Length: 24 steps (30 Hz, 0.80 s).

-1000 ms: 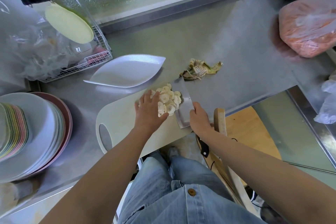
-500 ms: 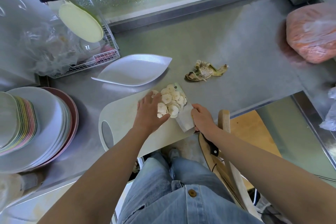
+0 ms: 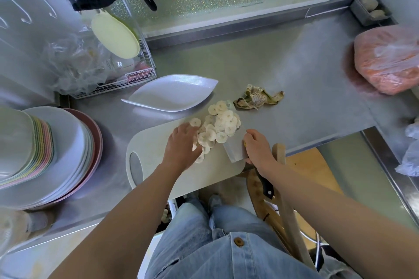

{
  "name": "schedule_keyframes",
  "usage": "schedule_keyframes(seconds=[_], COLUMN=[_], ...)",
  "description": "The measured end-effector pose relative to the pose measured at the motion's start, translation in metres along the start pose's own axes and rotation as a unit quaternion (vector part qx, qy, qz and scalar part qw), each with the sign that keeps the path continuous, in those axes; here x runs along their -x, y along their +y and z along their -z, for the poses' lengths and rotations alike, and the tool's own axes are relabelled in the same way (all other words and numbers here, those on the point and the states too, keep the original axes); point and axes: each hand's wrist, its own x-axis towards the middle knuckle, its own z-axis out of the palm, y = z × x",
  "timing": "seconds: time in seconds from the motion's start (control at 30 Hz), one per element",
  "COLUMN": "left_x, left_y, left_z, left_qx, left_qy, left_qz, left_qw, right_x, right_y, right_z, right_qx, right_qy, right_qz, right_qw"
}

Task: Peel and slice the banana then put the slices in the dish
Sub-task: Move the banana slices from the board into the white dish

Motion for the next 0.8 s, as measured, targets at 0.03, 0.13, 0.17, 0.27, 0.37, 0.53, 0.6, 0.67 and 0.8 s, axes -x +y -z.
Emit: schedule_keyframes(seconds=[0.03,0.13,0.17,0.27,0.37,0.53,0.6,0.67,0.8], left_x=[0.0,-0.001,-0.001,-0.004,-0.008,-0.019,-0.025,-0.031,-0.044], left_y=[-0.001,-0.006,-0.007,-0.016,-0.03,-0.055,-0.061,-0.063,-0.061], left_z=[0.002,0.011,0.015,0.03,0.045,0.067,0.073,0.079,0.085], left_qx=[0.005,0.007,0.004,0.0,0.002,0.032,0.047,0.058,0.061], left_qy=[0.012,0.045,0.056,0.095,0.134,0.183,0.189,0.19,0.162], left_qz=[0.002,0.013,0.016,0.029,0.035,0.029,0.025,0.012,-0.051], left_qw=[1.0,0.999,0.998,0.995,0.99,0.982,0.981,0.98,0.984], right_x=[-0.001,-0.006,-0.007,-0.015,-0.024,-0.037,-0.041,-0.043,-0.045], right_y=[-0.003,-0.016,-0.022,-0.043,-0.067,-0.102,-0.113,-0.121,-0.132], right_z=[0.0,-0.002,-0.004,-0.012,-0.026,-0.054,-0.064,-0.072,-0.081], right_qx=[-0.001,0.002,-0.005,-0.034,-0.046,0.01,0.027,0.022,0.023], right_qy=[-0.002,-0.018,-0.028,-0.066,-0.101,-0.121,-0.124,-0.125,-0.119], right_qz=[0.008,0.041,0.05,0.046,0.037,0.046,0.057,0.057,0.06], right_qw=[1.0,0.999,0.998,0.996,0.993,0.992,0.99,0.99,0.991])
